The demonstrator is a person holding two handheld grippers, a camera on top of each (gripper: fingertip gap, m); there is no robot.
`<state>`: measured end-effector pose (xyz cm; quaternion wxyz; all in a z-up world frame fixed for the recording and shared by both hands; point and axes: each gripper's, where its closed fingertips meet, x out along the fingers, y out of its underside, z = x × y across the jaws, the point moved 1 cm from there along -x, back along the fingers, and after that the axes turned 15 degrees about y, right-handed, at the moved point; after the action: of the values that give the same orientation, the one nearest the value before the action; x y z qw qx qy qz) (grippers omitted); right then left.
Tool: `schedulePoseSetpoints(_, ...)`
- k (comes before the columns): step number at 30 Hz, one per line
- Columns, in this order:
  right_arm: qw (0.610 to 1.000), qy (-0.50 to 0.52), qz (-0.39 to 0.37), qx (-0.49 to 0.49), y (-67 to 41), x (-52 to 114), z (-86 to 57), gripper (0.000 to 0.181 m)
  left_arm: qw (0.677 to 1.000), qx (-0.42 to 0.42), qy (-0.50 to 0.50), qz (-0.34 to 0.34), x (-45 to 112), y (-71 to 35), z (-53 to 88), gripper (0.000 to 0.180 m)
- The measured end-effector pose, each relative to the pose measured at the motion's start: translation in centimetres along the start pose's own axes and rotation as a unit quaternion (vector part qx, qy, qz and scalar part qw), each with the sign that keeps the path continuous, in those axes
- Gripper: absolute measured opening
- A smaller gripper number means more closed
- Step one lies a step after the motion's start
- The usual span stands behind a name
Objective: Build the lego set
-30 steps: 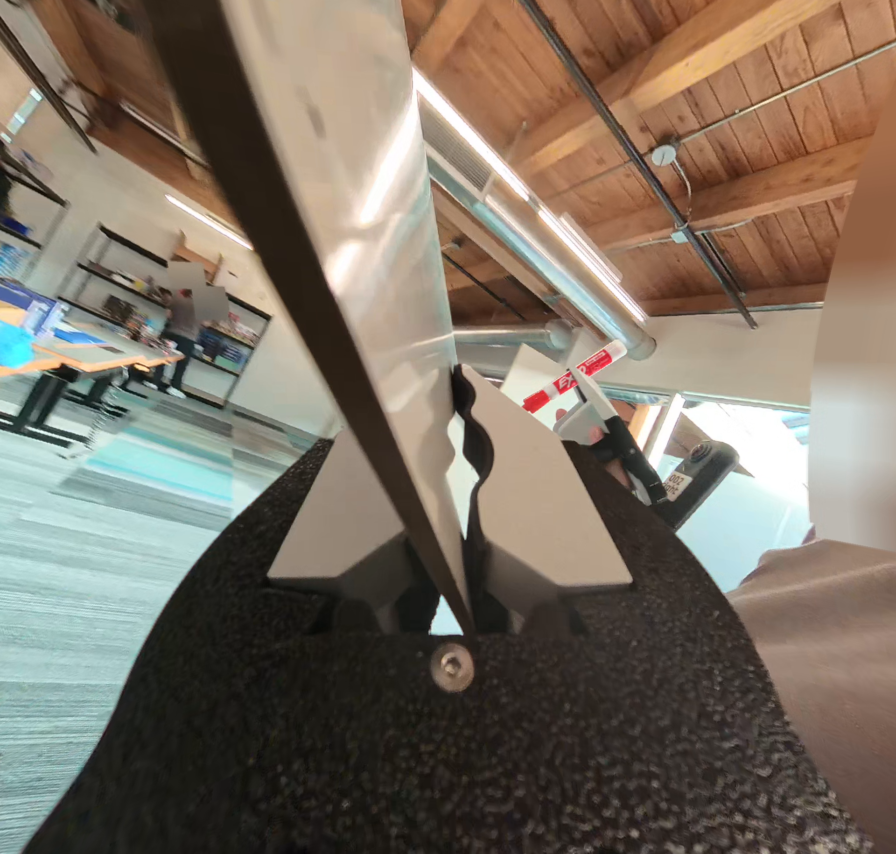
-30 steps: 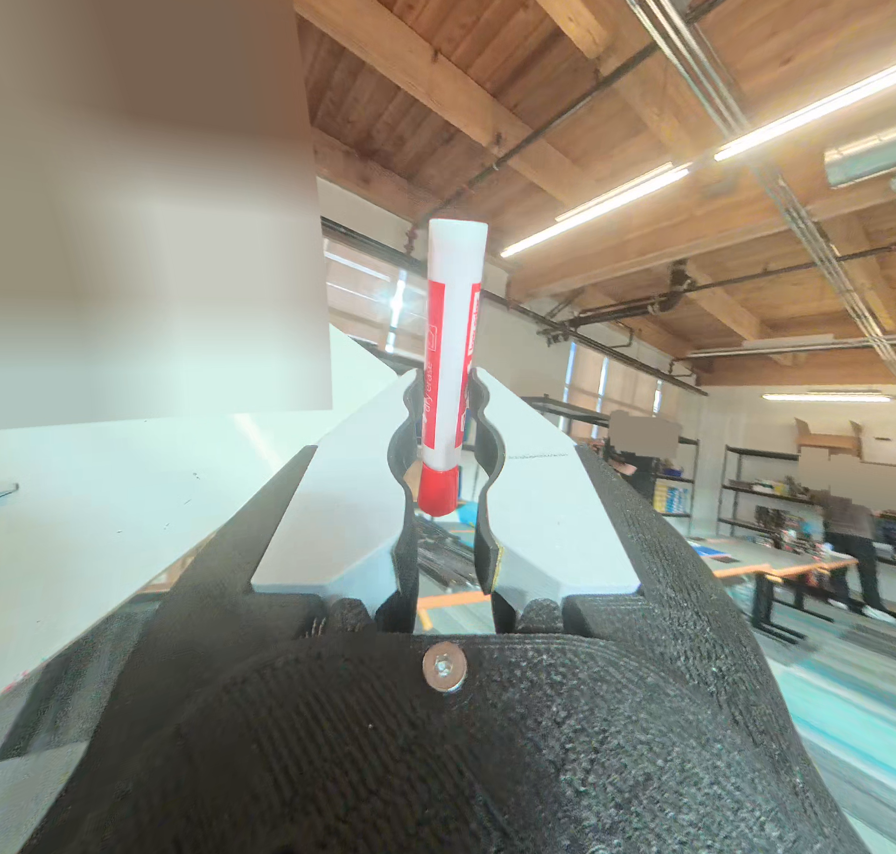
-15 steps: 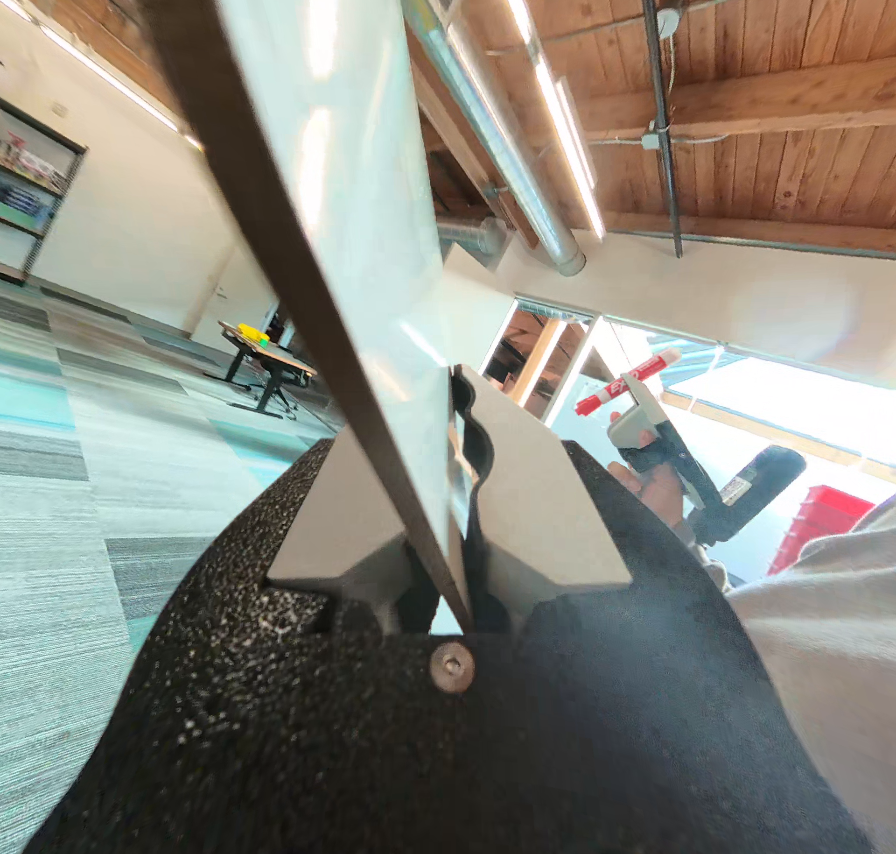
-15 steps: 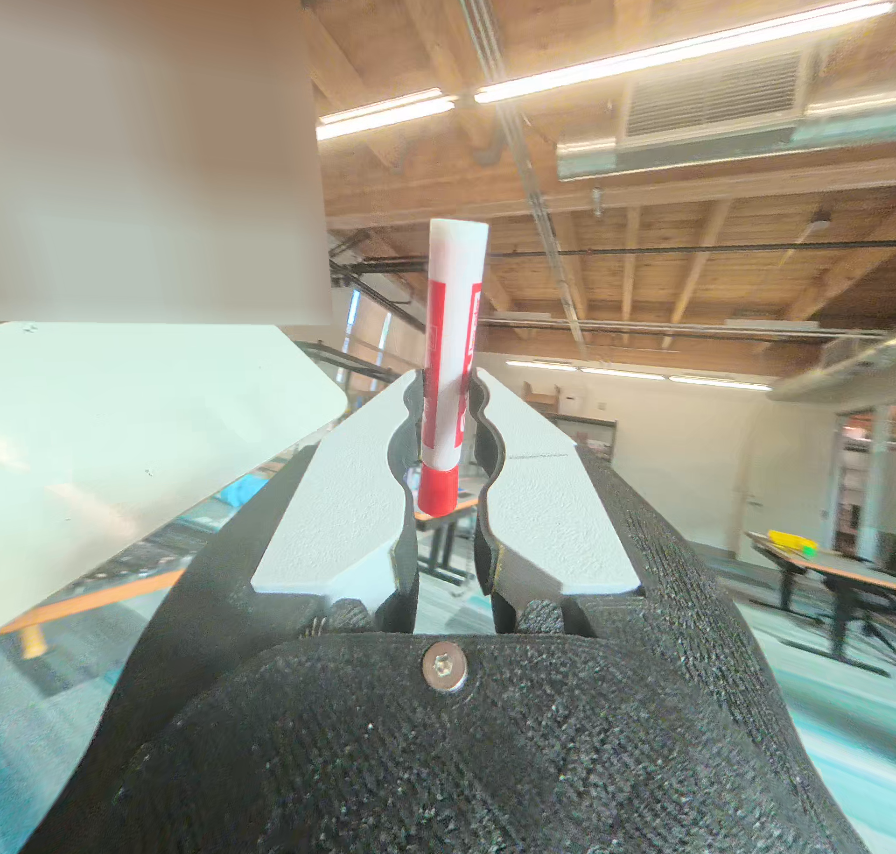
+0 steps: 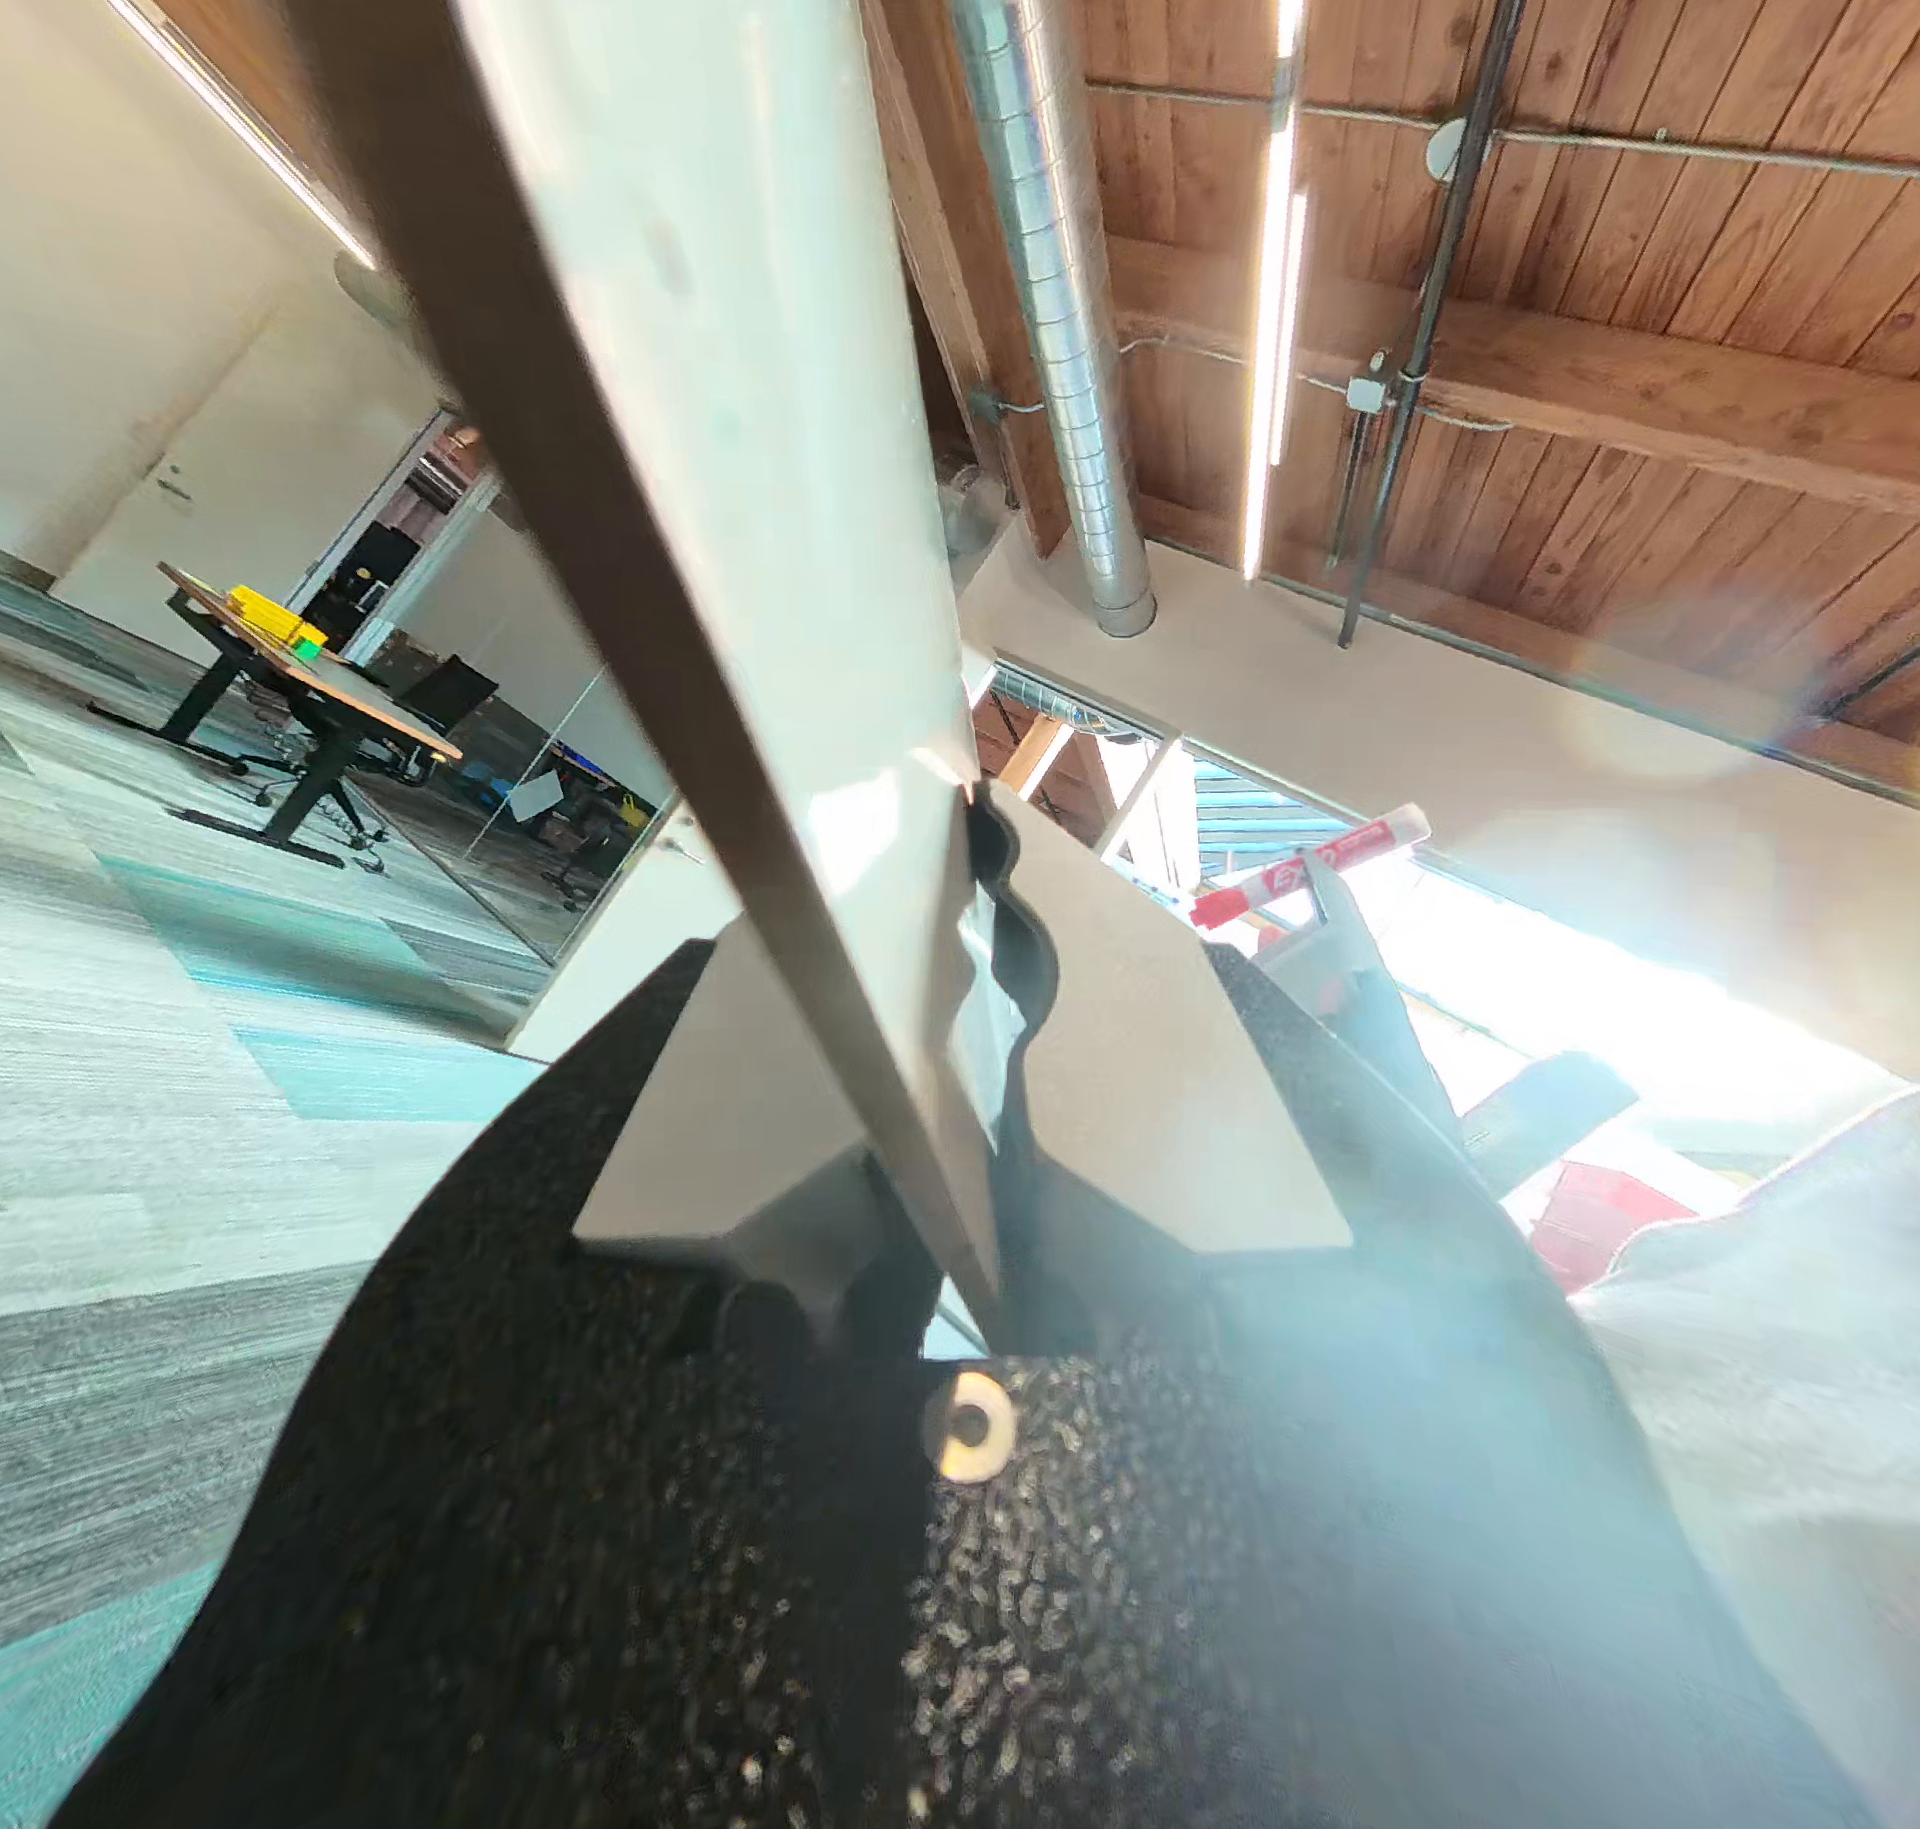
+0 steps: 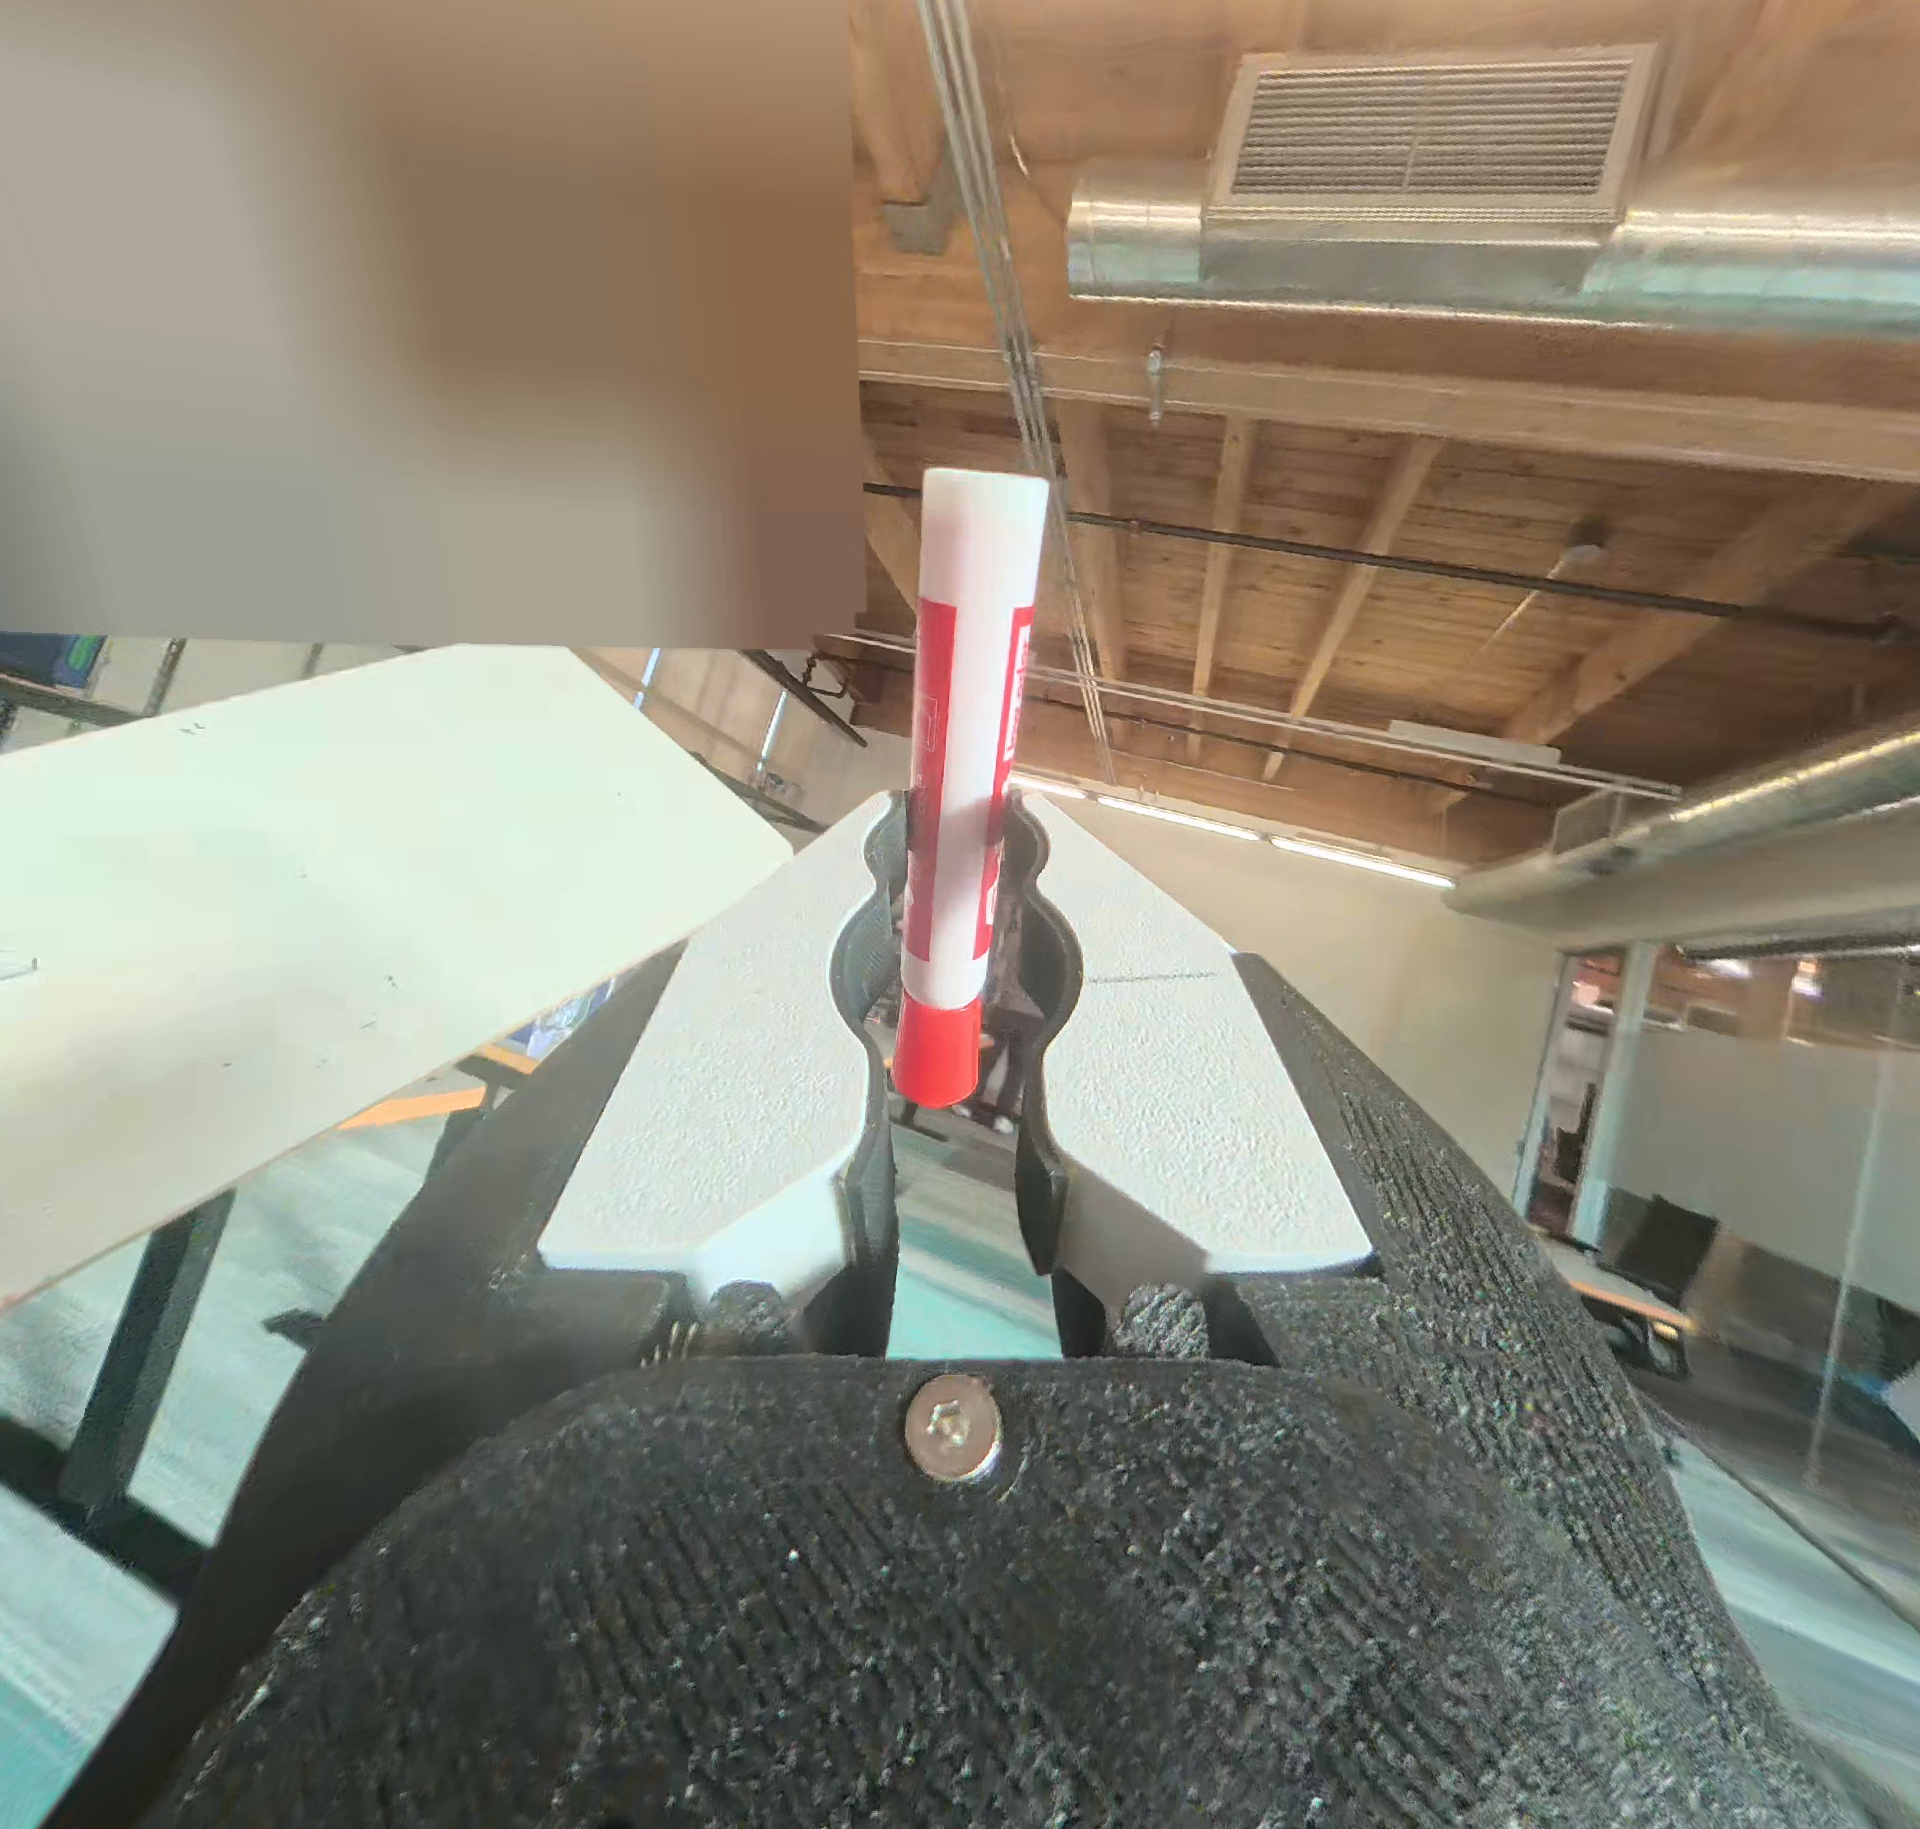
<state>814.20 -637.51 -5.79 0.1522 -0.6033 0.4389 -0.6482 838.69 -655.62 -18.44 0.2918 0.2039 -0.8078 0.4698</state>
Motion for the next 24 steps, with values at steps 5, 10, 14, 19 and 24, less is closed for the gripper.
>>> schedulePoseSetpoints(5,0.997,-0.021,0.000,0.075,9.9,12.7,1.0,0.016,0.999,0.020,-0.033,-0.006,2.9,-3.2,12.7,0.000)
schedulePoseSetpoints(10,0.998,-0.009,-0.034,0.059,20.2,23.9,1.9,0.016,0.994,0.065,-0.084,0.009,3.7,-7.5,26.3,0.038)
schedulePoseSetpoints(14,0.999,0.023,-0.029,0.038,29.2,33.3,1.1,0.016,0.992,0.081,-0.096,0.005,7.6,-10.7,38.4,0.000)
schedulePoseSetpoints(19,0.997,0.058,-0.051,-0.025,36.7,43.2,-1.1,0.016,0.997,0.037,-0.054,0.032,17.1,-12.4,53.3,0.000)
schedulePoseSetpoints(24,0.987,0.115,-0.035,-0.110,46.1,50.2,-5.4,0.017,1.000,-0.010,0.006,0.012,26.9,-11.6,67.0,0.002)
